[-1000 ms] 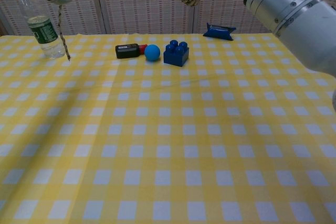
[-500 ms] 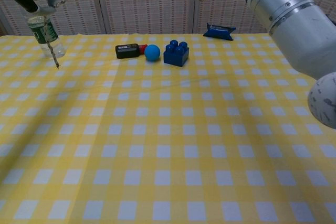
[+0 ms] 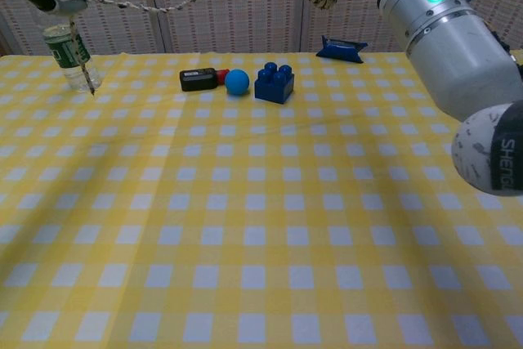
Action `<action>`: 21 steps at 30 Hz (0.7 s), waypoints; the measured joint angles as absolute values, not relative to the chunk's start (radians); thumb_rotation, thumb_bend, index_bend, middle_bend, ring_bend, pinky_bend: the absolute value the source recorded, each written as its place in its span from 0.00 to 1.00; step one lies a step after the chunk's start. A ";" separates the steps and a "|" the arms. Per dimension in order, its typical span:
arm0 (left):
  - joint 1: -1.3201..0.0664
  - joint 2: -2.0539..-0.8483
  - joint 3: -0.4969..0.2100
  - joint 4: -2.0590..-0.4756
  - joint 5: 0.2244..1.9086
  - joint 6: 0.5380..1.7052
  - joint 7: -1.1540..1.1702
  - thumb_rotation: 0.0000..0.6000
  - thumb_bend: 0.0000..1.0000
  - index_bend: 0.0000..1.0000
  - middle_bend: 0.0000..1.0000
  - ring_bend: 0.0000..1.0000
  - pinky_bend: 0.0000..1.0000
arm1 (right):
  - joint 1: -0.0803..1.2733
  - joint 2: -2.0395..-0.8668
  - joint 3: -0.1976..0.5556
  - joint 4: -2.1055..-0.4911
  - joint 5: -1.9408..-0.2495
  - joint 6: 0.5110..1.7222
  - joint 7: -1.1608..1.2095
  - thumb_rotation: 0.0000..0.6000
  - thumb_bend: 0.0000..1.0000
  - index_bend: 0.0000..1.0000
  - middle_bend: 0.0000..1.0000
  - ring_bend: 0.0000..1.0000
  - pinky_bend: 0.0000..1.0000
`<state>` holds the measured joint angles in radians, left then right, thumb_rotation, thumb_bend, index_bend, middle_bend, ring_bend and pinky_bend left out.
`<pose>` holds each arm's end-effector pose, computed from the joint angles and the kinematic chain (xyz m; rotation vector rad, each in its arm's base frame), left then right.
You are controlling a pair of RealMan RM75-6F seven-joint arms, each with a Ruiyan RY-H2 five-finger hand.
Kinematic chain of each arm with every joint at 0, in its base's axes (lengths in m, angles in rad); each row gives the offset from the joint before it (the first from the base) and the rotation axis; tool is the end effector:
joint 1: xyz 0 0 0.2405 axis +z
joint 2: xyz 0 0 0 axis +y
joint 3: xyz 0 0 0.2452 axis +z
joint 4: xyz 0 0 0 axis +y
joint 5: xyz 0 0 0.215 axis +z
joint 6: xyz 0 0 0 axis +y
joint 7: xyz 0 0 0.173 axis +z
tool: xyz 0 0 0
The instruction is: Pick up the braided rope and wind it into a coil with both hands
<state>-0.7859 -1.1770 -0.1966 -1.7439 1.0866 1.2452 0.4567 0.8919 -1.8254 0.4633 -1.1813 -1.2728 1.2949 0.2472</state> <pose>-0.1061 0.3847 0.1186 -1.6343 -0.5650 -1.0118 -0.0279 -0.4206 0.0172 1.2864 -1.0921 1.8491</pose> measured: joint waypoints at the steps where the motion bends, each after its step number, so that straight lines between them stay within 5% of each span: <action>1: -0.784 -1.177 -0.196 -1.740 1.118 1.256 0.451 1.00 0.38 0.74 0.95 0.87 1.00 | 0.893 -1.819 0.463 -1.190 -1.266 1.281 0.230 1.00 0.47 0.71 0.56 0.45 0.49; 11: -0.794 -1.194 -0.235 -1.668 1.470 1.388 0.320 1.00 0.38 0.74 0.95 0.87 1.00 | 0.929 -1.760 0.459 -1.307 -1.175 1.121 0.046 1.00 0.47 0.71 0.56 0.46 0.49; 21: -0.852 -1.228 -0.324 -1.706 1.463 1.364 0.326 1.00 0.38 0.74 0.94 0.87 1.00 | 0.974 -1.741 0.452 -1.353 -1.128 1.028 -0.019 1.00 0.47 0.71 0.56 0.45 0.49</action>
